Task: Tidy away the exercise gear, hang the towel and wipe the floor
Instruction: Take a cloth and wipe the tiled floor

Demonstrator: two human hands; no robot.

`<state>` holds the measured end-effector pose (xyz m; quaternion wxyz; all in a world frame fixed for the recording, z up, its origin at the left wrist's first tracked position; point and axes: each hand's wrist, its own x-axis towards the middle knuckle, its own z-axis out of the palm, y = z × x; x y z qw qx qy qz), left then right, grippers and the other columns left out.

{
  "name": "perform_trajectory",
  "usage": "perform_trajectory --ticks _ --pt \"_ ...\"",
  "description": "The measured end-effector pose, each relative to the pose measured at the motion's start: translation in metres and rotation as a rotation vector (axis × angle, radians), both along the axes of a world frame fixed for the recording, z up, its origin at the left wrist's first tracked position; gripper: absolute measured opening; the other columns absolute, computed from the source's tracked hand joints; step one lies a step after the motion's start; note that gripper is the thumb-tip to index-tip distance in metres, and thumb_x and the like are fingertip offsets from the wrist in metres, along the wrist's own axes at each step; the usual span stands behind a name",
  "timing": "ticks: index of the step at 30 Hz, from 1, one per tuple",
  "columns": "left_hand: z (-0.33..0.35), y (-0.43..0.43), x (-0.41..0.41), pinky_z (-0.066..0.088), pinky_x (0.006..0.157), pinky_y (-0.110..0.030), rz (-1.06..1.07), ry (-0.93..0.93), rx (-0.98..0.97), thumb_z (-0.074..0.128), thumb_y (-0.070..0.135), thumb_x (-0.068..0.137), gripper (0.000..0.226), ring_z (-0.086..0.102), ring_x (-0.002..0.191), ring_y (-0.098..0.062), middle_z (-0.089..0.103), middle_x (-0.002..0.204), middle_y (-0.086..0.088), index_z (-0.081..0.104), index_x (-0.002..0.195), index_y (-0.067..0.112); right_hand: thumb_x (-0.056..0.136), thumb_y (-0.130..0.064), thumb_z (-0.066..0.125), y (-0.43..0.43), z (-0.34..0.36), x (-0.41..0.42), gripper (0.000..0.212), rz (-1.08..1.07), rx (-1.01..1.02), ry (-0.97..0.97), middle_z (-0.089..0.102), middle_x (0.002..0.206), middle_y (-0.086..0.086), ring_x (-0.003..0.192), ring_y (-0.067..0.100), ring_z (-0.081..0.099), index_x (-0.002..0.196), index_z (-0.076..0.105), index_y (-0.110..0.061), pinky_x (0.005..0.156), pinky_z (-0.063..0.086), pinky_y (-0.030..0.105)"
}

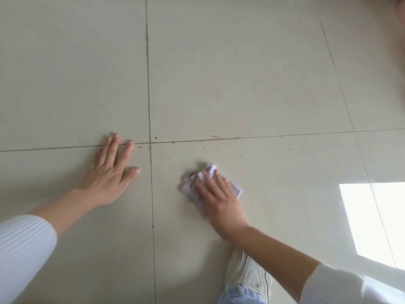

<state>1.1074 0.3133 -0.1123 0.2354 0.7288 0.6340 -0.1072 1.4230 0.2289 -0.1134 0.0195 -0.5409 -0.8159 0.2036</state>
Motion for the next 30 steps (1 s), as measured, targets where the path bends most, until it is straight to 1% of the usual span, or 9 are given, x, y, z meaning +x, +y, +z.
perform_trajectory --ticks 4,8,10,13,17,19,21,26,30 --pt "0.004 0.002 0.002 -0.009 0.118 -0.039 0.004 -0.029 0.002 0.0 0.073 0.077 0.084 -0.036 0.137 -0.01 -0.038 0.15 0.003 -0.02 0.147 0.032 0.089 -0.025 0.039 -0.029 -0.003 -0.045 0.064 0.498 0.015 -0.023 0.02 0.159 0.007 0.146 0.035 0.009 0.151 0.026 -0.018 0.118 0.009 0.045" --pt "0.006 0.001 -0.006 -0.012 0.116 -0.034 0.008 -0.052 0.033 0.003 0.067 0.08 0.081 -0.033 0.138 -0.009 -0.028 0.156 -0.001 -0.013 0.15 0.03 0.08 -0.02 0.065 0.015 -0.01 -0.046 0.082 0.846 0.089 -0.07 0.014 0.16 0.004 0.148 0.026 0.008 0.151 0.024 -0.021 0.12 0.007 0.038" --pt "0.007 -0.004 -0.017 -0.008 0.118 -0.037 0.096 -0.037 0.055 0.006 0.065 0.085 0.08 -0.025 0.143 -0.015 -0.028 0.157 -0.003 -0.014 0.151 0.025 0.081 -0.019 0.066 0.059 -0.01 -0.034 0.086 0.708 0.113 -0.11 0.008 0.16 0.008 0.147 0.027 0.008 0.153 0.019 -0.02 0.12 0.014 0.04" --pt "0.009 -0.016 -0.04 -0.009 0.117 -0.035 0.218 0.053 0.064 0.017 0.057 0.095 0.078 -0.02 0.146 -0.021 -0.027 0.156 -0.008 -0.014 0.151 0.012 0.097 -0.02 0.048 0.123 -0.002 -0.018 0.063 0.323 0.141 -0.073 0.01 0.16 0.005 0.147 0.026 0.011 0.153 0.019 -0.019 0.118 0.02 0.045" --pt "0.014 -0.029 -0.068 -0.008 0.117 -0.035 0.313 0.095 0.022 0.023 0.058 0.093 0.081 -0.024 0.144 -0.02 -0.029 0.156 -0.008 -0.015 0.151 0.015 0.104 -0.025 0.023 0.182 0.005 -0.038 0.051 -0.219 0.06 -0.042 0.003 0.162 -0.004 0.149 0.022 -0.002 0.154 0.011 -0.026 0.121 0.006 0.041" --pt "0.013 -0.032 -0.076 -0.01 0.116 -0.034 0.31 0.092 0.005 0.021 0.06 0.093 0.081 -0.029 0.142 -0.016 -0.032 0.154 -0.006 -0.019 0.15 0.019 0.102 -0.019 0.026 0.187 0.005 -0.072 0.055 -0.442 0.023 -0.005 0.0 0.162 -0.002 0.149 0.025 -0.006 0.154 0.011 -0.023 0.121 0.0 0.04" --pt "0.011 -0.033 -0.079 -0.012 0.115 -0.033 0.289 0.089 0.015 0.014 0.065 0.091 0.081 -0.033 0.138 -0.013 -0.034 0.153 -0.005 -0.02 0.149 0.019 0.098 -0.011 0.03 0.171 0.002 -0.11 0.059 -0.479 0.007 0.049 0.002 0.162 0.0 0.148 0.027 -0.005 0.154 0.013 -0.02 0.121 -0.003 0.039" --pt "0.009 -0.033 -0.093 -0.009 0.117 -0.032 0.241 0.048 0.032 0.004 0.071 0.083 0.088 -0.024 0.144 -0.016 -0.024 0.157 -0.006 -0.01 0.152 0.019 0.087 -0.008 0.04 0.061 -0.008 -0.168 0.063 0.165 0.096 0.109 0.031 0.155 0.009 0.144 0.038 0.021 0.149 0.032 -0.016 0.118 0.015 0.049" --pt "0.013 -0.043 -0.096 -0.007 0.117 -0.033 0.247 0.041 0.03 0.015 0.064 0.09 0.081 -0.019 0.146 -0.02 -0.019 0.159 -0.008 -0.005 0.153 0.018 0.086 -0.013 0.035 -0.021 -0.006 -0.166 0.064 0.795 -0.022 0.126 0.026 0.158 0.006 0.147 0.034 0.011 0.149 0.031 -0.016 0.12 0.005 0.044"
